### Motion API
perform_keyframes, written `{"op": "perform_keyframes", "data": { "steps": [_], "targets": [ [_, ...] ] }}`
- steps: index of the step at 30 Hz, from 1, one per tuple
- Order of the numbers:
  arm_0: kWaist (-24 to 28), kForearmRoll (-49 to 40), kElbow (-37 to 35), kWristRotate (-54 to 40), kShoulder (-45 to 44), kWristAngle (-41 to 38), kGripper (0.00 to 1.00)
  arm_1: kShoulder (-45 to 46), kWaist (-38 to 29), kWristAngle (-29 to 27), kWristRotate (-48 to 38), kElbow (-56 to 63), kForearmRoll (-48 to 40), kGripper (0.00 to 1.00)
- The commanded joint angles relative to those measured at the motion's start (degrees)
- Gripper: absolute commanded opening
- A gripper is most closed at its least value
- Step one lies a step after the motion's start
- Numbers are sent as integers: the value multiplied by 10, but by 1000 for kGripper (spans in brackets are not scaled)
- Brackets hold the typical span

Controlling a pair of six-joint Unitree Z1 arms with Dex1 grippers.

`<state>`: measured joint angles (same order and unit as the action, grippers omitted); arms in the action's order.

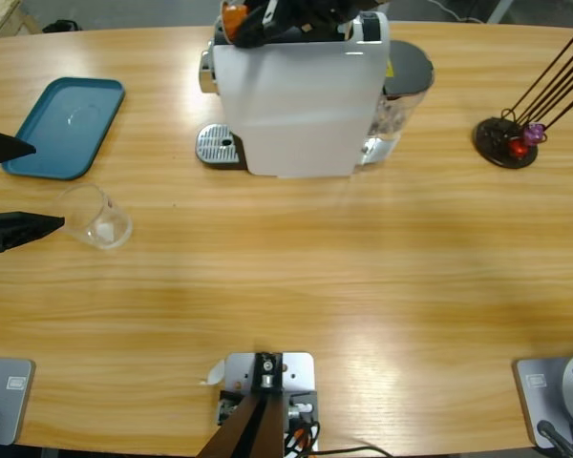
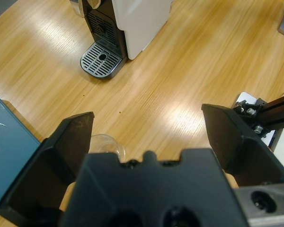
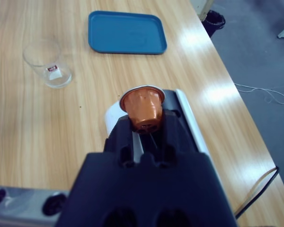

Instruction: Pour coffee

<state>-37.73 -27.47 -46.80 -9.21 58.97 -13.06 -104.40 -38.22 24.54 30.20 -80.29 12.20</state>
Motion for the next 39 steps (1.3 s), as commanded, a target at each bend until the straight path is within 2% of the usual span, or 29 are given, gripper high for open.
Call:
{"op": "perform_keyframes", "data": {
  "steps": [1, 18, 23, 25, 27, 29, 31, 39],
  "targets": [
    [-1, 1, 13, 2, 18, 8, 991, -13, 12, -9, 18, 15, -2, 94],
    [-1, 1, 17, 2, 16, 8, 991, -28, 12, -29, 19, -2, -1, 94],
    [-1, 1, 17, 2, 18, 9, 991, -27, 12, -29, 20, 2, 0, 133],
    [-1, 1, 17, 2, 19, 8, 991, -27, 12, -30, 21, 2, 2, 381],
    [-1, 1, 17, 2, 18, 9, 991, -27, 12, -33, 20, 3, 2, 675],
    [-1, 1, 18, 2, 18, 9, 991, -26, 12, -38, 20, 2, 2, 811],
    [-1, 1, 18, 2, 18, 8, 991, -25, 12, -43, 20, 1, 1, 850],
    [-1, 1, 18, 3, 18, 9, 991, -21, 12, -42, 20, 0, 1, 842]
  ]
}}
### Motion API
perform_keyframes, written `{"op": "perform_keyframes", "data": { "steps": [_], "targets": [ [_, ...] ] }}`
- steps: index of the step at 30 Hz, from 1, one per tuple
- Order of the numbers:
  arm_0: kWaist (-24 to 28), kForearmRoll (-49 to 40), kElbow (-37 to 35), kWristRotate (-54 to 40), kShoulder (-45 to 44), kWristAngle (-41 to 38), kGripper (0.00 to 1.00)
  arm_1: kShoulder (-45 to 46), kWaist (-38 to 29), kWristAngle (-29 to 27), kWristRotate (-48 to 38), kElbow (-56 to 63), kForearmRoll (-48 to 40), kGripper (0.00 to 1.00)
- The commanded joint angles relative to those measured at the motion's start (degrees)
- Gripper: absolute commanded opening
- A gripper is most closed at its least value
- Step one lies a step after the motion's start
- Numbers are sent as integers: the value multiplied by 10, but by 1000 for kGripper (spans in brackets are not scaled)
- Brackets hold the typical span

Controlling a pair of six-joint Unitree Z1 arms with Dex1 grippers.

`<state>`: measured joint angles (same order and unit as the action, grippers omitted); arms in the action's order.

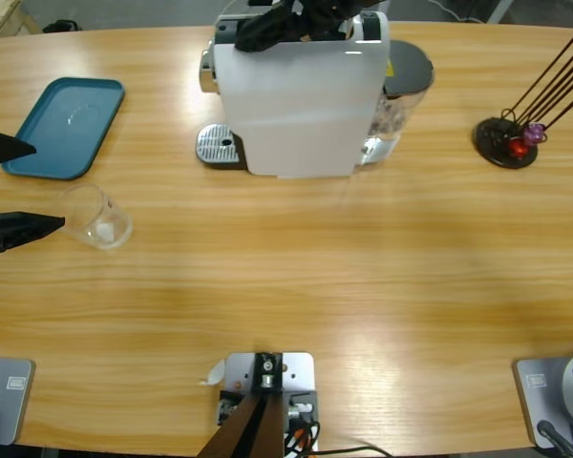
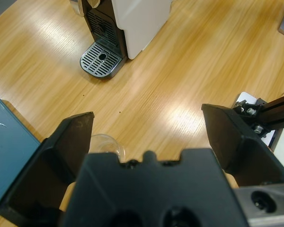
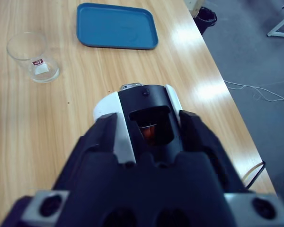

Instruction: Pour coffee

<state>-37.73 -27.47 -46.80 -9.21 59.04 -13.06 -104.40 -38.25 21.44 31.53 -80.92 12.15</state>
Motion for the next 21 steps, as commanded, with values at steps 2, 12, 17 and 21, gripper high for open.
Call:
{"op": "perform_keyframes", "data": {
  "steps": [2, 12, 17, 21],
  "targets": [
    [-1, 1, 17, 3, 17, 9, 991, -11, -4, -9, 2, -1, 3, 789],
    [3, -13, 14, 6, 9, 60, 996, 69, -133, -83, -254, -57, 87, 981],
    [12, -52, 16, 17, -3, 118, 996, 122, -180, -216, -380, -33, 180, 1000],
    [12, -2, 67, 16, 17, 118, 996, 190, -227, -319, -379, 26, 196, 1000]
  ]
}}
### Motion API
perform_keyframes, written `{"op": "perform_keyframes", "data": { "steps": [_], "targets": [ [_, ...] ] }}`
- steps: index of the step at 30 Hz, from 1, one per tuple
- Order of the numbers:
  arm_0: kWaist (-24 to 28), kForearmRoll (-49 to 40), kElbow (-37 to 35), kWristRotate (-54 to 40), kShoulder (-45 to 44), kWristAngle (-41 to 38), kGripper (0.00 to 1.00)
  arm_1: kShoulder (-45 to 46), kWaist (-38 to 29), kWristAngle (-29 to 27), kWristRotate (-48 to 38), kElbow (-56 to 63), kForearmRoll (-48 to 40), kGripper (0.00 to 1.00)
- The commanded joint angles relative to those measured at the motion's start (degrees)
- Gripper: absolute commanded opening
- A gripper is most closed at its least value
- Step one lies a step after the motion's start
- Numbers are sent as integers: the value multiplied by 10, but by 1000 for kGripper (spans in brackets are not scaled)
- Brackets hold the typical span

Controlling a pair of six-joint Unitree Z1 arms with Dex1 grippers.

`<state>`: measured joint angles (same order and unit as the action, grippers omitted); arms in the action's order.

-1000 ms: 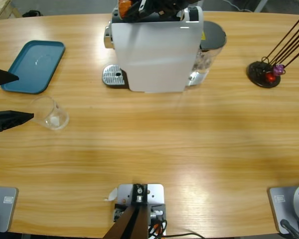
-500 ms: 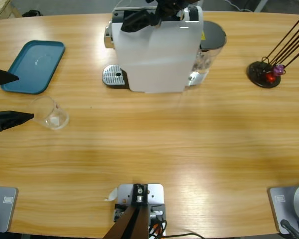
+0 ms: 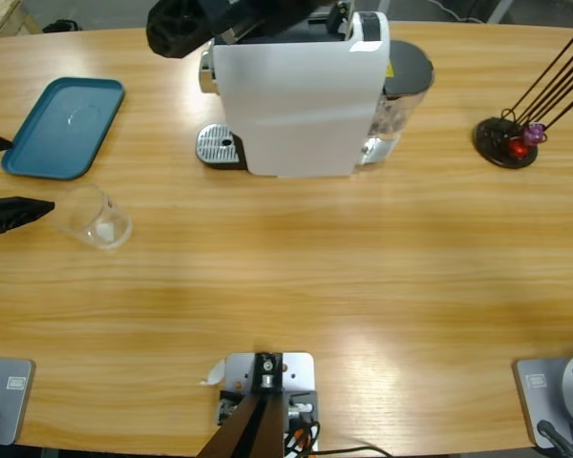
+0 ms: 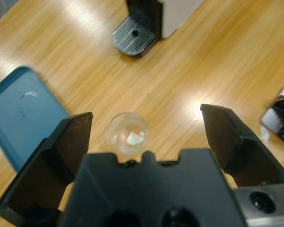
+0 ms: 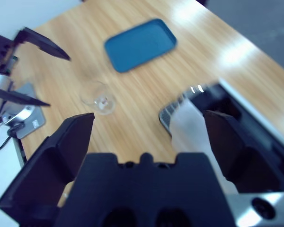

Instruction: Pour coffee

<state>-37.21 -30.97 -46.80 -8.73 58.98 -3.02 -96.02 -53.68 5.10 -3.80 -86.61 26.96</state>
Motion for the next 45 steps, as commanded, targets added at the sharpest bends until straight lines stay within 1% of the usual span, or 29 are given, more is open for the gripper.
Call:
{"op": "perform_keyframes", "data": {
  "steps": [1, 2, 6, 8, 10, 15, 17, 20, 23, 26, 29, 31, 33, 37, 45],
  "targets": [
    [8, 49, 80, 11, 18, 19, 996, 127, -81, -174, -21, 102, 48, 1000],
    [11, 66, 94, 10, 16, 19, 995, 152, -87, -185, -19, 122, 51, 1000],
    [16, 134, 154, 7, -2, 19, 991, 257, -90, -194, -27, 190, 64, 1000],
    [30, 147, 163, 11, 8, 17, 990, 290, -90, -204, -34, 230, 65, 1000],
    [59, 145, 154, 17, 41, 6, 981, 303, -90, -205, -45, 256, 65, 1000],
    [101, 119, 130, 7, 82, -4, 982, 309, -90, -206, -57, 290, 60, 1000],
    [105, 94, 116, -14, 108, -8, 982, 313, -90, -206, -57, 304, 52, 1000],
    [105, 76, 101, -50, 150, -47, 980, 318, -90, -205, -57, 324, 39, 1000],
    [105, 71, 101, -60, 151, -52, 970, 321, -90, -205, -58, 337, 24, 1000],
    [105, 53, 97, -79, 155, -47, 936, 316, -90, -206, -63, 349, 7, 1000],
    [114, 39, 93, -83, 163, -38, 936, 314, -90, -206, -67, 355, -1, 1000],
    [134, 39, 93, -83, 163, -38, 936, 319, -90, -206, -67, 360, -3, 1000],
    [143, 40, 92, -82, 165, -38, 940, 325, -90, -206, -67, 365, -3, 1000],
    [144, 42, 88, -82, 185, -44, 941, 328, -90, -206, -67, 369, -4, 1000],
    [144, 51, 88, -82, 195, -73, 948, 326, -90, -206, -67, 374, -8, 1000]
  ]
}}
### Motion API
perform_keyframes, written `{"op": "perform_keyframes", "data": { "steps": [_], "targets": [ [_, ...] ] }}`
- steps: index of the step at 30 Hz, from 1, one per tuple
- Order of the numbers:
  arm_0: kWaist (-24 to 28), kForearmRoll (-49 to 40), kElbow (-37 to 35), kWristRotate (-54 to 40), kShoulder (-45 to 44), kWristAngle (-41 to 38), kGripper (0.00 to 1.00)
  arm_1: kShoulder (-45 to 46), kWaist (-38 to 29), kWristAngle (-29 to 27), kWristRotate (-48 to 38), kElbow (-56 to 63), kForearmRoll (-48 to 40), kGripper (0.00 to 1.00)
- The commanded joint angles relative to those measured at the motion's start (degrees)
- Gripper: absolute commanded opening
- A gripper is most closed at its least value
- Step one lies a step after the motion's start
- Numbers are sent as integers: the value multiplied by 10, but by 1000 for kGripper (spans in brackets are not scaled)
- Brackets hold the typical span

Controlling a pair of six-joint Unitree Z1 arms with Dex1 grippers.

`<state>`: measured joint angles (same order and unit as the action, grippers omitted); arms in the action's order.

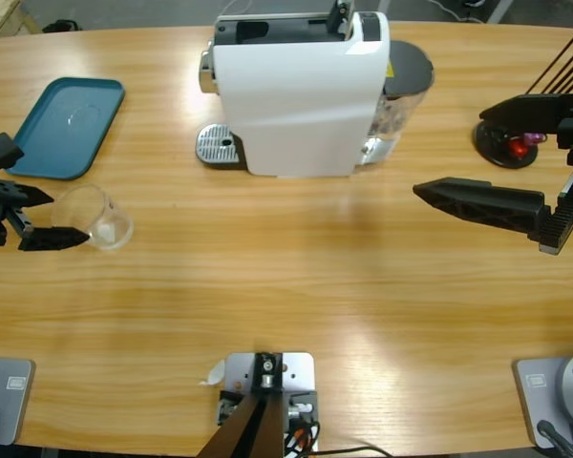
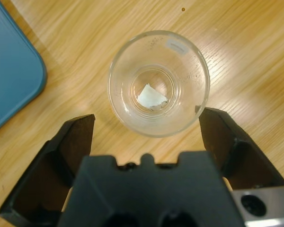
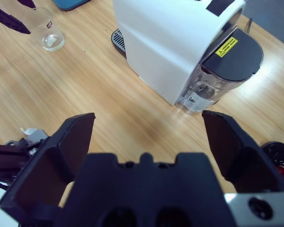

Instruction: Pour coffee

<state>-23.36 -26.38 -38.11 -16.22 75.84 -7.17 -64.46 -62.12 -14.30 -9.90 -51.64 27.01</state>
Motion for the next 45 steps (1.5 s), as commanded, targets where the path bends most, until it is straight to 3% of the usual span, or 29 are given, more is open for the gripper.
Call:
{"op": "perform_keyframes", "data": {
  "steps": [1, 10, 15, 18, 22, 24, 26, 35, 41, 45],
  "targets": [
    [5, 6, 1, -7, 28, -33, 954, 12, -5, -12, -6, 27, -8, 1000],
    [5, 25, 1, -7, 34, -32, 968, 12, -5, -11, -10, 30, -8, 1000],
    [5, 27, 1, -7, 36, -32, 925, 10, -5, -11, -10, 31, -8, 1000],
    [5, 28, 1, -8, 38, -33, 740, 11, -5, -11, -10, 31, -8, 1000],
    [1, 28, 0, -14, 28, -31, 290, 13, -5, -11, -12, 33, -9, 1000],
    [-7, 28, 0, -16, 32, -33, 255, 14, -5, -11, -13, 34, -10, 1000],
    [-16, 28, -1, -18, 38, -34, 110, 14, -5, -11, -13, 34, -10, 1000],
    [-21, 32, -20, -71, -48, -41, 104, 29, -5, -11, -13, 34, -3, 1000],
    [-21, 32, -80, -114, -27, -70, 108, 48, -2, -35, -2, 27, 35, 1000],
    [-17, 33, -130, -134, 27, -97, 108, 97, 41, -37, -2, 51, 45, 1000]
  ]
}}
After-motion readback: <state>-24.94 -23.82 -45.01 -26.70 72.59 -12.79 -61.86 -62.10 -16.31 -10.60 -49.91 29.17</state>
